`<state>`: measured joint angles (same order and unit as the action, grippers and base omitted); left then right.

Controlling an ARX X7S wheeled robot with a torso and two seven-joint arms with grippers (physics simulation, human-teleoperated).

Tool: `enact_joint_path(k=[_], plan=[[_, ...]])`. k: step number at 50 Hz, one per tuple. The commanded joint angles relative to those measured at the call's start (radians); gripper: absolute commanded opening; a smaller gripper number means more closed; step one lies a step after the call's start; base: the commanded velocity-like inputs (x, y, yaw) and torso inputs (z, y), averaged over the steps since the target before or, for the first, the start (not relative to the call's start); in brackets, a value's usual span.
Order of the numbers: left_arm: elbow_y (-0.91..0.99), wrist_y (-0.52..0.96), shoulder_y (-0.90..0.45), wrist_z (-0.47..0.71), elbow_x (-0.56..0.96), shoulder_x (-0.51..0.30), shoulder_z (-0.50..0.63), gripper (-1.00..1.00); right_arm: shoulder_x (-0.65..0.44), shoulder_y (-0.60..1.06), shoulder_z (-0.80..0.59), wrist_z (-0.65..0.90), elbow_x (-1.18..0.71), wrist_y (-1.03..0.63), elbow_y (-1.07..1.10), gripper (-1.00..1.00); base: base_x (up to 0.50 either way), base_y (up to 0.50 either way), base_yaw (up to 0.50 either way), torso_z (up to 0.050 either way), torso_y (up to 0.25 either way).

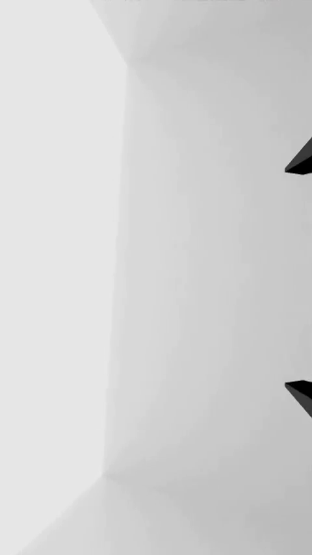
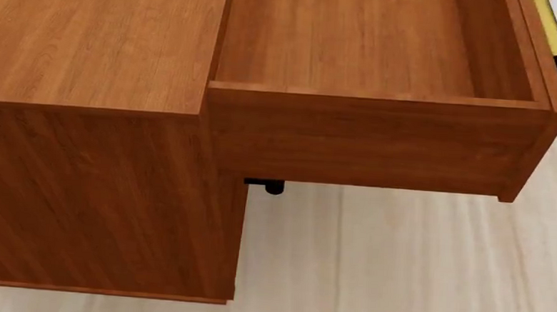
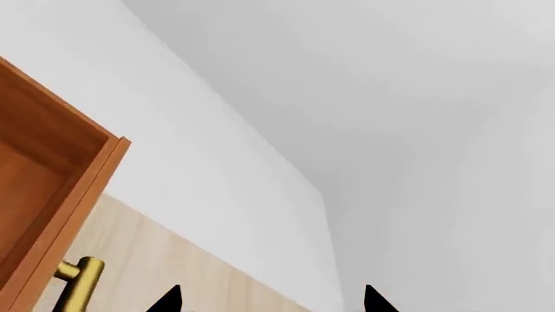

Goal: Close the bottom drawer of the cabinet and open the top drawer.

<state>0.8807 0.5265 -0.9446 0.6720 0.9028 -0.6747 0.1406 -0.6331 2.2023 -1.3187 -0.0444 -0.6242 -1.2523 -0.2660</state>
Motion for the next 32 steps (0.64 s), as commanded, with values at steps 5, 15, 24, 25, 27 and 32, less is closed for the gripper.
enact_joint_path(k=[5, 15, 24, 25, 27, 32], plan=[[0.009, 0.012, -0.027, 0.015, 0.022, -0.006, 0.002, 1.0, -0.189, -0.007, 0.176, 0.132, -0.116, -0.173, 0.264, 1.0, 0.0, 0.0, 0.0, 0.0, 0.0], [0.008, 0.015, -0.039, 0.018, 0.026, -0.003, 0.01, 1.0, -0.293, -0.021, 0.373, 0.274, -0.271, -0.312, 0.404, 1.0, 0.0, 0.0, 0.0, 0.0, 0.0], [0.011, 0.017, -0.046, 0.024, 0.031, -0.004, 0.013, 1.0, -0.379, 0.057, 0.356, 0.526, -0.591, -0.311, 0.424, 1.0, 0.0, 0.0, 0.0, 0.0, 0.0], [0.012, 0.018, -0.049, 0.026, 0.036, -0.005, 0.012, 1.0, -0.391, 0.07, 0.352, 0.551, -0.623, -0.313, 0.43, 1.0, 0.0, 0.0, 0.0, 0.0, 0.0], [0.012, 0.019, -0.052, 0.027, 0.039, -0.008, 0.01, 1.0, -0.409, 0.086, 0.352, 0.591, -0.674, -0.31, 0.432, 1.0, 0.0, 0.0, 0.0, 0.0, 0.0], [0.015, 0.018, -0.049, 0.028, 0.04, -0.013, 0.008, 1.0, -0.467, 0.102, 0.363, 0.688, -0.792, -0.305, 0.458, 1.0, 0.0, 0.0, 0.0, 0.0, 0.0]])
